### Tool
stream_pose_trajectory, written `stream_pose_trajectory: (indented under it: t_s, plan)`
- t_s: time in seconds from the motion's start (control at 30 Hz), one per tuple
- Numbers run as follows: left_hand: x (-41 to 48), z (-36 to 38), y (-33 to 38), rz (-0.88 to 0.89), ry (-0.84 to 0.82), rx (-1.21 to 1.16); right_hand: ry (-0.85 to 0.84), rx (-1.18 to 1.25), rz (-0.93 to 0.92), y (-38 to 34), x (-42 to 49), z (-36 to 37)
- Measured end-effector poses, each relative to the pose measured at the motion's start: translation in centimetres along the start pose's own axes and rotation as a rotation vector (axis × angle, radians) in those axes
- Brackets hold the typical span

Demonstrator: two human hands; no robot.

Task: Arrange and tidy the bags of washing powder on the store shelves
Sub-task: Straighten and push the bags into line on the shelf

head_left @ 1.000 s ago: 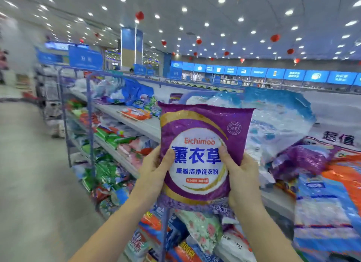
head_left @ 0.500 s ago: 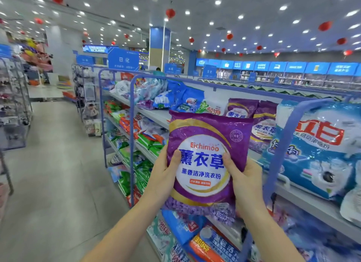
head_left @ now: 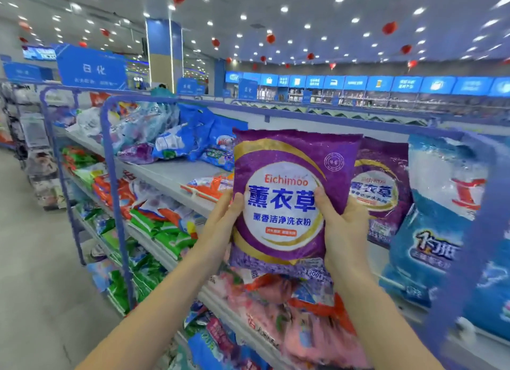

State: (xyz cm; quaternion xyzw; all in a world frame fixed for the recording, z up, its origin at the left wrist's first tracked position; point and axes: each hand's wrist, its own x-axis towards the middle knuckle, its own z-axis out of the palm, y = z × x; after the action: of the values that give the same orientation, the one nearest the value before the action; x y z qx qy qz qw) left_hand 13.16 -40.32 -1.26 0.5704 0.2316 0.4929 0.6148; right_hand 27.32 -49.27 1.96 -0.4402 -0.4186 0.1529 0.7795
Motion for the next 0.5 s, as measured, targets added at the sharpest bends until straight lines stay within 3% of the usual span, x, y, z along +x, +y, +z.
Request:
stream_pose_trajectory:
  t_s: [0.2, 0.33, 0.5]
  plan:
    - [7.3, 2.4, -1.4, -0.006, -0.207, 0.039, 0.165, -0.025, 0.017, 1.9, 5.9, -0.2]
    - [12.2, 4.0, -2.1, -0.020, -0.263, -0.028, 0.140, -0.194, -0.017, 1.9, 9.4, -1.2]
    - [18.6, 4.9, -3.2, -0.112, -0.248, -0.049, 0.031, -0.419, 0.248, 4.6, 11.5, -2.8]
